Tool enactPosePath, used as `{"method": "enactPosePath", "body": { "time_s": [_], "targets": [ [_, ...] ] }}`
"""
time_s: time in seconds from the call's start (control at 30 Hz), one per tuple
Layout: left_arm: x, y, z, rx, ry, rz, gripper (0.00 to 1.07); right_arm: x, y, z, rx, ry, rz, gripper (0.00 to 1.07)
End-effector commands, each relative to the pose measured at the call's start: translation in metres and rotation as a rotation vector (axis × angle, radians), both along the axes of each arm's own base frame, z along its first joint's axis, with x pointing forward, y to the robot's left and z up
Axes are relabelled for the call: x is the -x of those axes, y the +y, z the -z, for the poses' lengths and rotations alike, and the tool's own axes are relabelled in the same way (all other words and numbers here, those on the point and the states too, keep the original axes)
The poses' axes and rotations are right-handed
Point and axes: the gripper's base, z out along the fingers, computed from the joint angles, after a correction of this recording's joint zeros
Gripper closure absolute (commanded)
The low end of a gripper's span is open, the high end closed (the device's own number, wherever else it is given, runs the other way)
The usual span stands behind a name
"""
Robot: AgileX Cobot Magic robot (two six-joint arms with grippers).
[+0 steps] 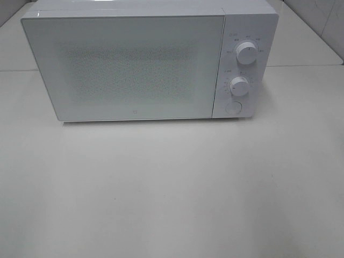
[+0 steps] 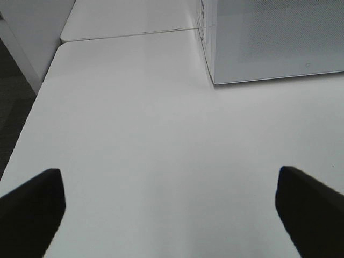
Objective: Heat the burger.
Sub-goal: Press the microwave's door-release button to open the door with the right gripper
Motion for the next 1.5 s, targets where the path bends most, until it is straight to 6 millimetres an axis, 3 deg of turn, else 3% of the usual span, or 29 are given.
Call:
{"method": "enactPosePath", "body": {
  "time_s": [0.03,0.27,0.57,0.73,1.17,1.5],
  "targets": [
    [0.003,0.0,0.0,0.007,-0.021,-0.003,0.06,-0.022,0.0,0.009,0.009,-0.006,-0.003,1.07],
    [0.003,0.0,0.0,0.007,-0.021,-0.003,0.06,-0.056,0.002,0.033,-0.015,0.042,-0.013,1.07],
    [0.003,0.0,0.0,0.007,-0.021,-0.003,0.06,-0.077,0.003,0.056,-0.026,0.068,-0.021,1.07],
    [0.003,0.0,0.0,0.007,-0.021,-0.003,0.06,-0.093,0.004,0.078,-0.127,0.077,-0.02,1.07],
    [0.003,0.0,0.0,0.007,-0.021,-0.003,0.06,-0.105,0.016,0.107,-0.203,0.102,-0.101,1.05],
    [0.003,0.0,0.0,0.007,-0.021,-0.003,0.06,-0.089,0.045,0.132,-0.237,0.16,-0.183,1.05]
  ]
}}
